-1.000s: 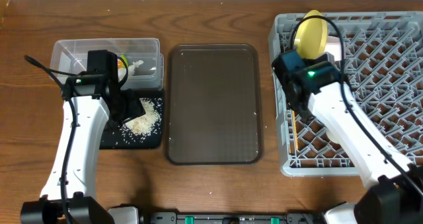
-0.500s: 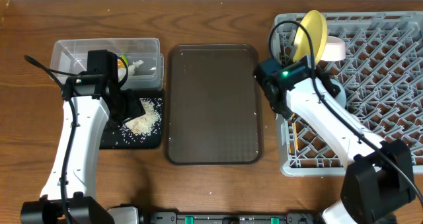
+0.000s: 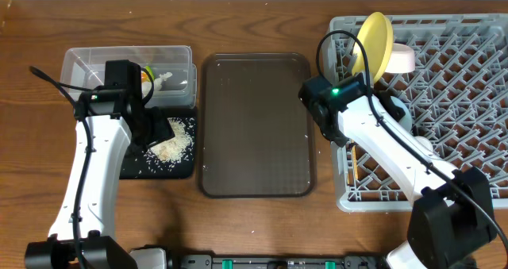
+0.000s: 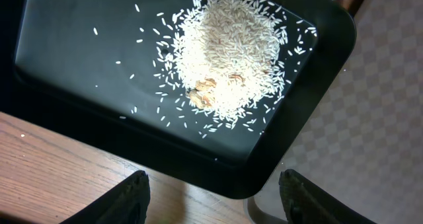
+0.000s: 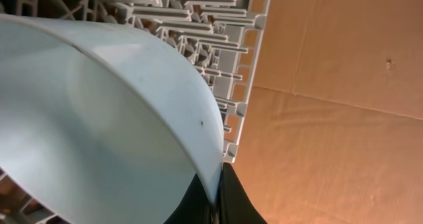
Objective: Sort waste into correct bins and load items into the dishwasher rack
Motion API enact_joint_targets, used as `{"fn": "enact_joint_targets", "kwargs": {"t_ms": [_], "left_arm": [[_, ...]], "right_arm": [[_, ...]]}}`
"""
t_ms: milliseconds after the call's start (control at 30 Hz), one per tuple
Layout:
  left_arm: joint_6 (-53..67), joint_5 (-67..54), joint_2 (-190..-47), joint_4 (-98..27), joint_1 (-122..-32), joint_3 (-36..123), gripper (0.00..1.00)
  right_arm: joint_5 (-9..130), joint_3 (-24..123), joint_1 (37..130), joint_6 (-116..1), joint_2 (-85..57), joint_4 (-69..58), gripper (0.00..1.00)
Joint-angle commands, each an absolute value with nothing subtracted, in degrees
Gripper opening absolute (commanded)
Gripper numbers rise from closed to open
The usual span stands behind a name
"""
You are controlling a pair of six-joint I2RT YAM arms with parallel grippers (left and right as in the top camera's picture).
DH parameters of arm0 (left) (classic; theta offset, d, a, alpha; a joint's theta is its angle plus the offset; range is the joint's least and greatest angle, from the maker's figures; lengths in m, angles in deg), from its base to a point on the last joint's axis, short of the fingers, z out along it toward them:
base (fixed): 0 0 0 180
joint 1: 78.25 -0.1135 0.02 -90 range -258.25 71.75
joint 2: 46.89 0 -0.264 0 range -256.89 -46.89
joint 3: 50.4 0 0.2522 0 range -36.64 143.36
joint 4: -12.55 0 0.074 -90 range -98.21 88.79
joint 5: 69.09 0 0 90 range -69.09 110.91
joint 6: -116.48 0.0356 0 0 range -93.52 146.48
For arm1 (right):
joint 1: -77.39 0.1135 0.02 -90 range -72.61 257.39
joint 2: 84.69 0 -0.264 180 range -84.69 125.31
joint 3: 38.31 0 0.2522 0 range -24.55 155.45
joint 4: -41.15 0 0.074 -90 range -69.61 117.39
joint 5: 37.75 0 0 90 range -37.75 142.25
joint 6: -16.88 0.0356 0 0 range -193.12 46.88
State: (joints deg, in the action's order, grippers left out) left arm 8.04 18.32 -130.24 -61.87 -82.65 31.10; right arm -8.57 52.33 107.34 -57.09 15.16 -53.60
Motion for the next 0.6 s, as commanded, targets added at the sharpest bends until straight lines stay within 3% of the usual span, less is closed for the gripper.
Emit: {"fn": "enact_joint_targets", "kwargs": {"t_ms": [0,567], "left_arm": [[7.3,19.0,-130.0,-62.0,-82.7,31.8,0.66],[7.3,19.0,-130.0,-62.0,-82.7,31.8,0.66]], "right_arm": [[7.2,51.7,107.8,-56.3,16.2,-54.1,0.01],[31.4,51.7,107.8,-55.8,16.1,-53.6,0.01]]}}
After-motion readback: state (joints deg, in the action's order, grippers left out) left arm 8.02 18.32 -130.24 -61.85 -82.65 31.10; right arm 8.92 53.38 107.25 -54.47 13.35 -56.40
